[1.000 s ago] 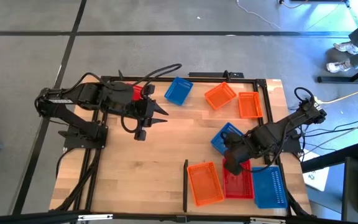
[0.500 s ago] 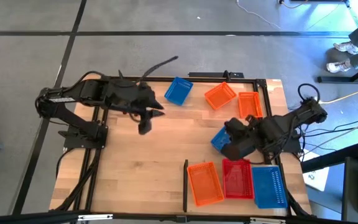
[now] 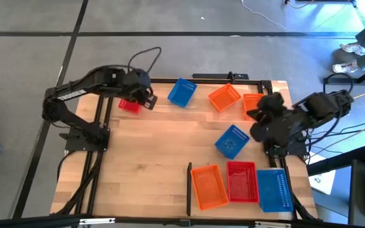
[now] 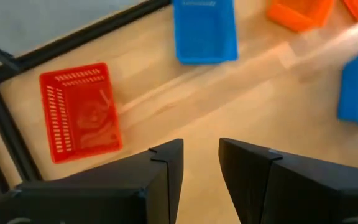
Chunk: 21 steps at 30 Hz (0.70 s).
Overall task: Stack baskets on shelf by color
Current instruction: Stack the top blue basket on top of the blue basket on the shelf
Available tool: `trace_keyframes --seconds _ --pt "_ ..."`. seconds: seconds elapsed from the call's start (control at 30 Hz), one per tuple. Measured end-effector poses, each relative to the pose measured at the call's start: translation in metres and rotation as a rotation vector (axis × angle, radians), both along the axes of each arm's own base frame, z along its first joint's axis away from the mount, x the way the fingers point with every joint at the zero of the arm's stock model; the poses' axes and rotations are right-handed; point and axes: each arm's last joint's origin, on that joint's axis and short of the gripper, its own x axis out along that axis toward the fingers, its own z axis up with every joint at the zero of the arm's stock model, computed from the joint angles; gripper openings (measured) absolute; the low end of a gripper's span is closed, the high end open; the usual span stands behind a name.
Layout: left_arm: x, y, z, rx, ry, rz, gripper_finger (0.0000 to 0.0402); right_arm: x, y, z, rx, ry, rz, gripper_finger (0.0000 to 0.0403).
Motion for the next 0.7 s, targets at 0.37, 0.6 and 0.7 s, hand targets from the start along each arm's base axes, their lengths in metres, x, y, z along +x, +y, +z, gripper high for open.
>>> trace_keyframes --seconds 0.37,0.6,0.7 --pt "0.054 0.08 -0.04 -0.191 -0.091 -0.162 0.0094 -0.033 -0.019 0.013 -0.067 -0.063 0.065 0.0" --pt "0.083 0.112 -0.078 0.02 -0.012 -0.898 0.0094 -0.043 -0.024 0.016 -0.076 -0.078 0.086 0.0" --pt "0.088 0.12 -0.098 0.09 0.13 -1.077 0.0094 -0.044 -0.024 0.016 -0.067 -0.084 0.078 0.0"
